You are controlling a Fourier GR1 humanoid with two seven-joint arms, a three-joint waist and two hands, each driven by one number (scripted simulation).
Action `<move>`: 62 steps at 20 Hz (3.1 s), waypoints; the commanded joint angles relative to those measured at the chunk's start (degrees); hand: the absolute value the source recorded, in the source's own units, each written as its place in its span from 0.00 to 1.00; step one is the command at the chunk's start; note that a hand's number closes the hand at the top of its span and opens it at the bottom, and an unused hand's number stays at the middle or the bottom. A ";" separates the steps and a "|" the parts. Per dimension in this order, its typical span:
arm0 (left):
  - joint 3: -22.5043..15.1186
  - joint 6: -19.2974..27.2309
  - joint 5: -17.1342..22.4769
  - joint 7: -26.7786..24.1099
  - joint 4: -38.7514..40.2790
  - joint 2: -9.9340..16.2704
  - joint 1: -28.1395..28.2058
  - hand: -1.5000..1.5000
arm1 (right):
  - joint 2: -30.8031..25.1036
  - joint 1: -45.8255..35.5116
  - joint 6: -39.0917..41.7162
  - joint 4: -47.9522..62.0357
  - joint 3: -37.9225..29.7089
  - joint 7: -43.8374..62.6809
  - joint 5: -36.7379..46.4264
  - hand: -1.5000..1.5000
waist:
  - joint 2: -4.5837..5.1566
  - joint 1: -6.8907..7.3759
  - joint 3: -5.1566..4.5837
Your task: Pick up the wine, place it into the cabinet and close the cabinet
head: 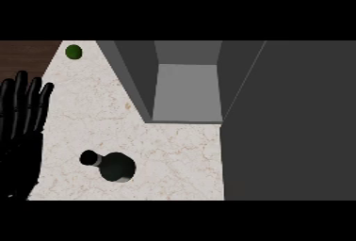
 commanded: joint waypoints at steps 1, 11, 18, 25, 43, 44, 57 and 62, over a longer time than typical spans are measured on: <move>1.79 -3.00 5.29 0.86 -2.14 1.20 0.89 0.00 | -1.78 2.28 3.53 -2.24 -2.20 -0.58 -3.50 0.00 | 0.43 -0.95 -0.24; -1.54 -12.45 35.37 15.78 -4.86 1.84 12.23 0.00 | -3.24 10.29 11.64 -10.17 6.98 11.45 -15.62 0.00 | 0.03 -0.52 -0.31; 6.79 -6.52 50.26 28.05 -18.84 8.61 15.62 0.00 | -5.27 13.48 7.90 -25.39 7.16 23.27 -20.02 0.00 | 0.25 -0.58 -0.28; 6.69 -1.31 50.18 31.31 -21.86 6.96 14.22 0.00 | -5.08 18.98 9.36 -29.08 7.48 22.42 -21.17 0.00 | 0.00 -1.15 -0.24; 19.98 3.40 57.89 38.89 -24.14 10.81 9.26 0.00 | -5.82 18.45 6.08 -30.74 10.27 23.55 -18.81 0.00 | -0.39 -0.35 -0.27; 19.47 1.77 57.54 38.55 -22.83 10.64 9.19 0.00 | -5.05 19.68 5.50 -32.49 11.70 23.35 -18.43 0.00 | -0.51 -0.74 -0.30; 22.50 -7.26 50.58 33.25 -12.56 8.06 11.51 0.00 | -6.75 21.29 5.64 -34.45 7.73 25.00 -22.94 0.00 | 0.16 -1.65 -0.27; 19.78 -12.50 45.87 29.73 -8.81 5.70 12.50 0.00 | -4.79 15.59 4.46 -31.13 8.53 25.65 -21.73 0.00 | 0.37 -1.25 -0.31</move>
